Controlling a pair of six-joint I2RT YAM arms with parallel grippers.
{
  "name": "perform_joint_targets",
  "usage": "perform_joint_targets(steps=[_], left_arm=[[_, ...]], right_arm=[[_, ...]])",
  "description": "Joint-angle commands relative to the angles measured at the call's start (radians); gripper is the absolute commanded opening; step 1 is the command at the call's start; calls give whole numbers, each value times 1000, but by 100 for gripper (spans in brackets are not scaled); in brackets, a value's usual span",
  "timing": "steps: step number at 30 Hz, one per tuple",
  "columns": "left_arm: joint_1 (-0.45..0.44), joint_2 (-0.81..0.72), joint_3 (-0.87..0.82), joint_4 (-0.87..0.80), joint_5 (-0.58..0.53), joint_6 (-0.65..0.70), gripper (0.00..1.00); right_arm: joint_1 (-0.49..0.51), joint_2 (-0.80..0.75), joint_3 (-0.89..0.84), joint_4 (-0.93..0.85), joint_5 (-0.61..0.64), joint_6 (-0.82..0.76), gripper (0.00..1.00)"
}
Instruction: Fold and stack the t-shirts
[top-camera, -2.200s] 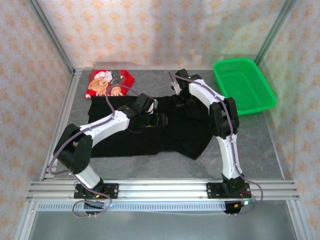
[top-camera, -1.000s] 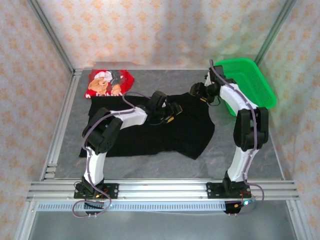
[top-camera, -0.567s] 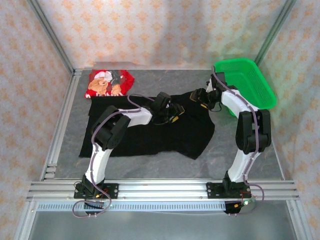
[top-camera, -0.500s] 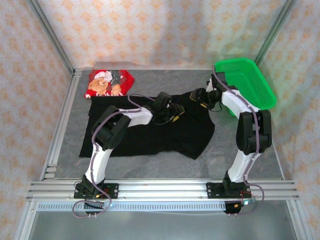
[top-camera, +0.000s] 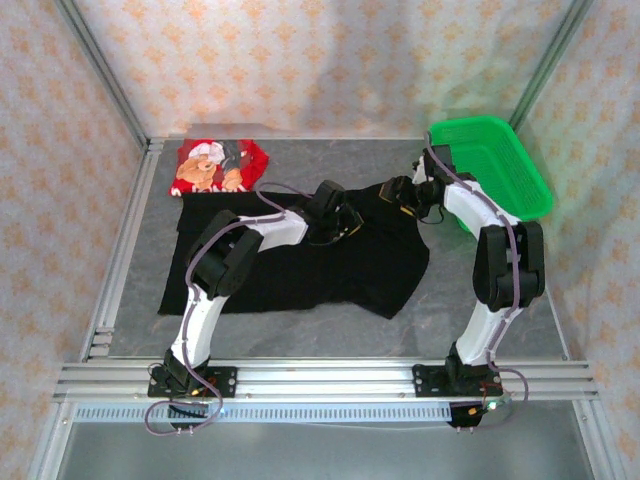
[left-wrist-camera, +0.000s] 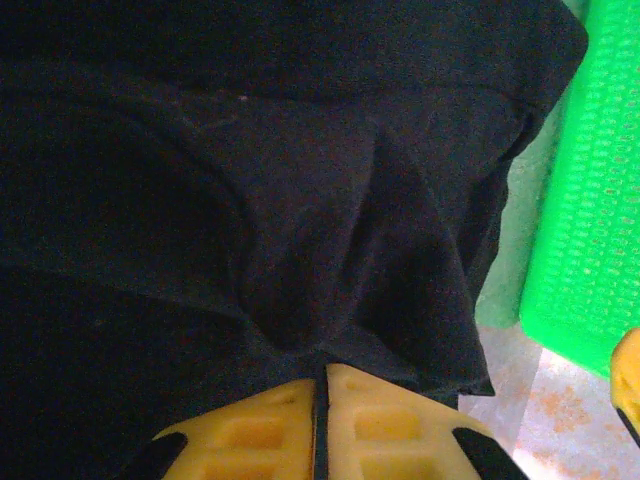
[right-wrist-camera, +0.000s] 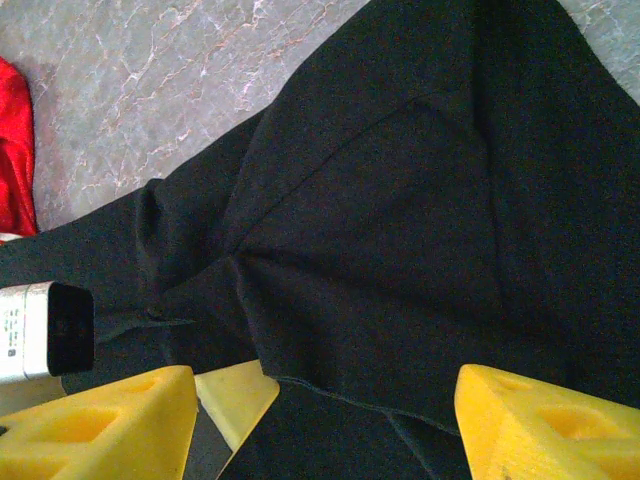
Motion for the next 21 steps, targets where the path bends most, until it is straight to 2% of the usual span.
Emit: perform_joint_targets(steps=[1,16,21], left_arm=[[-9,13,26,-59,-43,20,2],[-8,-125,0,-128,-109,124,0],[-8,-113,-42,-30,-64,78,2]], right_arm=[[-5,-45,-15,7,7,-6,69],[-6,-66,-30,16,19,-8,69],[-8,-65,-32,17,19,-8,69]])
